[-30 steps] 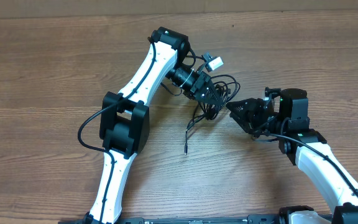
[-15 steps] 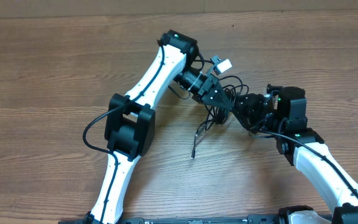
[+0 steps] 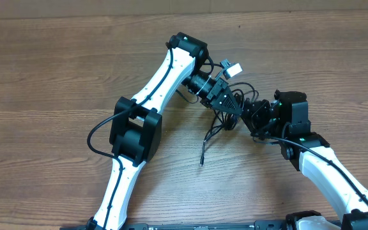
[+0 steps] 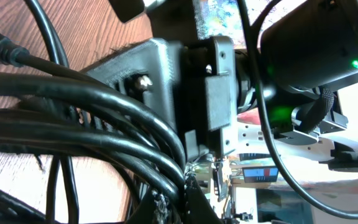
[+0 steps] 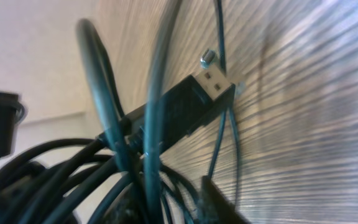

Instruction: Untangle cables

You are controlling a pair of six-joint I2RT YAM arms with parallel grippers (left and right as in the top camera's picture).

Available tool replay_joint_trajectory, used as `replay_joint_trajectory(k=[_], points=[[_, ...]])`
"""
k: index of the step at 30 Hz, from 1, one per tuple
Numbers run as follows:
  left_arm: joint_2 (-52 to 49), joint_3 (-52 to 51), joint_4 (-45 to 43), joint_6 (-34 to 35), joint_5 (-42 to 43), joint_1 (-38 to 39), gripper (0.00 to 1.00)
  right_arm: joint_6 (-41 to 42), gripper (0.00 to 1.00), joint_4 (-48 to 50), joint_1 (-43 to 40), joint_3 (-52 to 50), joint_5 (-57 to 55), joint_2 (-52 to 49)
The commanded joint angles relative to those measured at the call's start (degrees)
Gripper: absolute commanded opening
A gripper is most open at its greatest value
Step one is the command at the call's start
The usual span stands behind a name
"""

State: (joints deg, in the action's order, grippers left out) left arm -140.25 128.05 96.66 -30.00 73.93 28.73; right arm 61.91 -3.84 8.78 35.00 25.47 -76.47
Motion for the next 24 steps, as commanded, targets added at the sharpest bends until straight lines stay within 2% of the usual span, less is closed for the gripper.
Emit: replay_joint_trajectory(k=[1, 3, 6, 12, 15, 20, 24], points=[[2.3, 1.2, 0.1, 0.0, 0.8, 0.5, 0.04, -2.2, 0.04, -0.6, 0.3, 1.3, -2.6, -0.1], [2.3, 1.2, -0.3, 0.9, -3.3, 0.4, 0.04, -5.2, 0.04, -0.5, 0.3, 1.3, -1.5, -0.1], [2.3, 1.2, -2.2, 6.8, -14.4, 0.4, 0.04, -8.7, 0.04, -0.5, 0.3, 1.3, 0.3, -0.1], [2.3, 1.2, -7.3, 30.6, -46.3, 0.1, 0.04, -10.0, 0.04, -0.5, 0.2, 1.5, 5.5, 0.0], [2.3, 1.2, -7.9, 35.0, -53.0, -0.1, 0.04, -11.4, 0.04, -0.6, 0.2, 1.5, 5.7, 0.0], [2.3, 1.2, -8.0, 35.9, -57.3, -1.0, 0.04, -15.6, 0.04, -1.8, 0.1, 1.5, 5.7, 0.0], [2.3, 1.2, -7.6, 39.9, -65.8, -2.1, 0.04, -17.3, 0.04, -4.2, 0.1, 1.5, 4.5, 0.0]])
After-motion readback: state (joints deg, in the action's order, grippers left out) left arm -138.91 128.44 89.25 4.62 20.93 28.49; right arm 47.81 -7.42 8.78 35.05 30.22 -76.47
